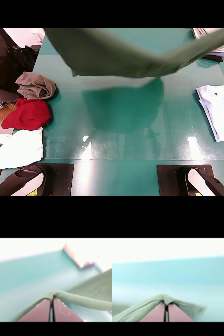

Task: Fold the shirts.

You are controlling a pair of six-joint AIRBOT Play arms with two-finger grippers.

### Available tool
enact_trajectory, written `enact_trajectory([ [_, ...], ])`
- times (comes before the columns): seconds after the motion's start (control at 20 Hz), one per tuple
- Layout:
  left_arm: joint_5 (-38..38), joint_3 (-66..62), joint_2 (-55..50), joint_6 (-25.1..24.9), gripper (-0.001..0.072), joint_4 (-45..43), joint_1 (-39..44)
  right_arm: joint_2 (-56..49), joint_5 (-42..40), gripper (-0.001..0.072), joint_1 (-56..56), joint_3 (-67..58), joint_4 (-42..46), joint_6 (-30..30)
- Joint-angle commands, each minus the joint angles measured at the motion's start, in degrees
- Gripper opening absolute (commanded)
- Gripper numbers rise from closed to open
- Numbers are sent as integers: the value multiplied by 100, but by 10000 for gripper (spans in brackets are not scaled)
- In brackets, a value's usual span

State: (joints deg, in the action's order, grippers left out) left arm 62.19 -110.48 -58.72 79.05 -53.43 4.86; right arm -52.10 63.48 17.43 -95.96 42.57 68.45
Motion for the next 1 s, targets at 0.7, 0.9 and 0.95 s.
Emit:
enact_trajectory([
  [0.7, 1099, 791, 450, 1309, 21, -1517, -2, -494, 2618, 19, -48, -1727, 2599, 1735],
  [0.9, 1639, 1703, -1025, 1091, 22, -1532, -2, -2199, 3786, 20, -400, -1263, 2651, 1967],
  [0.95, 1600, 1757, -1469, 1088, 22, -1541, -2, -2553, 3812, 20, -520, -1036, 2653, 1967],
])
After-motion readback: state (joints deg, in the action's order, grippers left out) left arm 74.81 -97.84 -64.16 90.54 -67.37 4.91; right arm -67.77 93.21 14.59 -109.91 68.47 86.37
